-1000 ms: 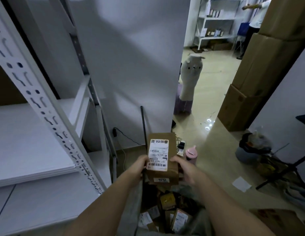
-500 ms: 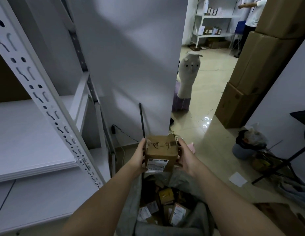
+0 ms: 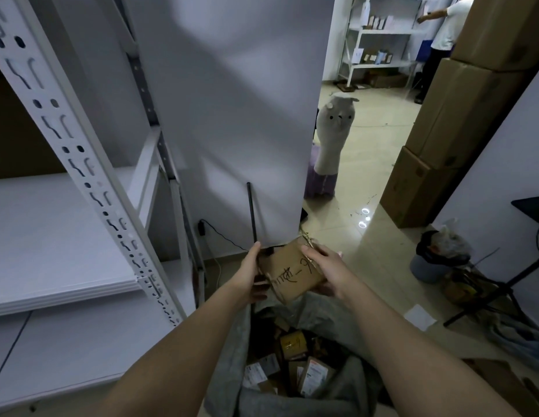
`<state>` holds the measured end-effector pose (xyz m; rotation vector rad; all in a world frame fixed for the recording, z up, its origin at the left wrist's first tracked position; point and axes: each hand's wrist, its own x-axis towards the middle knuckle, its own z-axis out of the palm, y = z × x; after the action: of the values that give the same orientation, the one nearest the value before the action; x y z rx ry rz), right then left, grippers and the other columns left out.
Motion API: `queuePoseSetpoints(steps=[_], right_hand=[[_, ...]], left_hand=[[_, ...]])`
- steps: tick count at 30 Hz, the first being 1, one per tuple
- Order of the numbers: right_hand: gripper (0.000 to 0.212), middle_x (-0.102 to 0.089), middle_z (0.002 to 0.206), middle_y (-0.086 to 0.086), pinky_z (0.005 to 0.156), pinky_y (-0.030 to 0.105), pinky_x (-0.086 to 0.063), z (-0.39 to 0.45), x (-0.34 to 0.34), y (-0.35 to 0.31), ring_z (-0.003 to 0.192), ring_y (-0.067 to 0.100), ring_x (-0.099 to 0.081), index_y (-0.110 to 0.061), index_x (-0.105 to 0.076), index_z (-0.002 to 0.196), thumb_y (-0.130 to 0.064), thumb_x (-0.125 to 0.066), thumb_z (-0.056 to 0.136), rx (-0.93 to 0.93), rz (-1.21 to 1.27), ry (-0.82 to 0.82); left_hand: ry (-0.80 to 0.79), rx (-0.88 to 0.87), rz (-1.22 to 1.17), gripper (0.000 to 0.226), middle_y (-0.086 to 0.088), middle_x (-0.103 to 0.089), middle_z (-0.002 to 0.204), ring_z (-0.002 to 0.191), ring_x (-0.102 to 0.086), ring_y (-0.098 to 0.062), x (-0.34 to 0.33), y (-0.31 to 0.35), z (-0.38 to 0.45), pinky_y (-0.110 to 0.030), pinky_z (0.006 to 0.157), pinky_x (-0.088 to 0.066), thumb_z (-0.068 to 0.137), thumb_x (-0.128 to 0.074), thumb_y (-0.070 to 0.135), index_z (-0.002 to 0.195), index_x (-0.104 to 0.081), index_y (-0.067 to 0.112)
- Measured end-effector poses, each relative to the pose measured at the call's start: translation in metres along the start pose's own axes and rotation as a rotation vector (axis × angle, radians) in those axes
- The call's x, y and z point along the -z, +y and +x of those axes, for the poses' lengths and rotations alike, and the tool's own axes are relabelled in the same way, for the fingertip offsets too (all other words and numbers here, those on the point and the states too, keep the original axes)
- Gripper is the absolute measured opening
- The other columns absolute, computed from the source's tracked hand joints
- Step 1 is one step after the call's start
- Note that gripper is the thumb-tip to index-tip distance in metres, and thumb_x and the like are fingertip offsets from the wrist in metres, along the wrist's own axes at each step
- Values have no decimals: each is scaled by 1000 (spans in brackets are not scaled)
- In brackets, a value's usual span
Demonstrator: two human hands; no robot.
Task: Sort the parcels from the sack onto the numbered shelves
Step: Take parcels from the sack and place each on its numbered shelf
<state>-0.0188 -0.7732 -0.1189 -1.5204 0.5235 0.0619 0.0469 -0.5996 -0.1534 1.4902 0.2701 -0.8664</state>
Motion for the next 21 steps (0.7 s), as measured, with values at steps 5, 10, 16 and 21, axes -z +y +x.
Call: queuePoseSetpoints(steps=[5, 10, 16, 21], right_hand=[[32, -68, 113, 0, 86, 20, -49, 16, 8, -16, 93, 6, -63, -19, -66, 117, -29, -70, 87, 100, -420, -188], [48, -60, 117, -7, 95, 18, -40, 24, 3, -23, 108, 5, -54, -16, -61, 129, -33, -72, 85, 109, -677, -330], [51, -61, 122, -7, 103, 30, -42, 27, -10, -16, 115, 10, -55, -24, -65, 124, -46, -74, 79, 135, -691, -304], [47, -49, 135, 3, 102, 43, -42, 16, -12, -10, 116, 22, -49, -23, -45, 133, -47, -50, 93, -13, -17, 195]], left_hand=[[-180, 194, 52, 75, -18, -54, 123, 107, -57, -34, 0, 9, -15, -42, 81, -50, 74, -45, 81, 124, -48, 26], [-225, 325, -8, 103, -22, -51, 130, 113, -53, -39, -6, 12, -22, -46, 79, -54, 51, -59, 85, 125, -56, 13], [-149, 441, -108, 97, -19, -57, 123, 107, -55, -37, -21, 3, -24, -44, 85, -48, 53, -64, 80, 120, -60, 11], [-137, 363, -352, 76, -22, -58, 117, 107, -53, -39, -25, 8, -32, -47, 96, -44, 73, -50, 75, 110, -64, 10]])
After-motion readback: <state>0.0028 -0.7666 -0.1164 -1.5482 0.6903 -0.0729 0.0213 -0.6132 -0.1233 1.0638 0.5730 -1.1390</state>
